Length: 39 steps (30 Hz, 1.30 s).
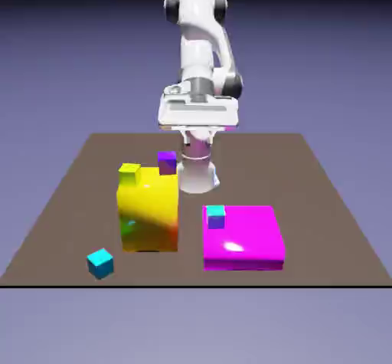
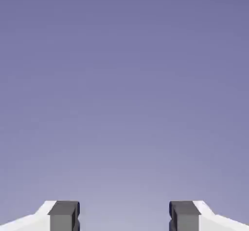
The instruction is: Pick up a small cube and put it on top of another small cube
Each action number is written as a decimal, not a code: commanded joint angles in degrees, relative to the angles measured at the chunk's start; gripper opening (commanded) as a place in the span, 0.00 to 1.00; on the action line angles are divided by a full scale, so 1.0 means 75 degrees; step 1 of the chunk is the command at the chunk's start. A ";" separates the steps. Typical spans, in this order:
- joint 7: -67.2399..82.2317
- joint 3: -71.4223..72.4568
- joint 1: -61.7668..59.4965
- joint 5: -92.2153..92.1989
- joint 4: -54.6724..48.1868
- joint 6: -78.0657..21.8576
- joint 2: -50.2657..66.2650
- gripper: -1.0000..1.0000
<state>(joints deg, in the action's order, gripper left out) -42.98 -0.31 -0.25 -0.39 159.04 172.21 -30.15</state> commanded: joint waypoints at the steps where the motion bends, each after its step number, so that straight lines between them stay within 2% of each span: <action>1: -0.0058 -0.0034 -0.0103 -0.0044 -0.0217 -0.0198 0.0277 0.50; 29: -0.1673 -0.0989 -0.2984 -0.1260 -0.6267 -0.5730 0.8005 0.50; 34: -0.1520 -0.0809 -0.3055 -0.1481 -0.6159 -0.4693 0.8940 0.50; 35: -0.1520 -0.0809 -0.3055 -0.1481 -0.6159 -0.4693 0.8940 0.00; 39: -0.1656 -0.0968 -0.2992 -0.1285 -0.6255 -0.5614 0.8110 0.00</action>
<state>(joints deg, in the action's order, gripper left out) -55.28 -7.57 -22.69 -10.22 112.13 130.12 30.67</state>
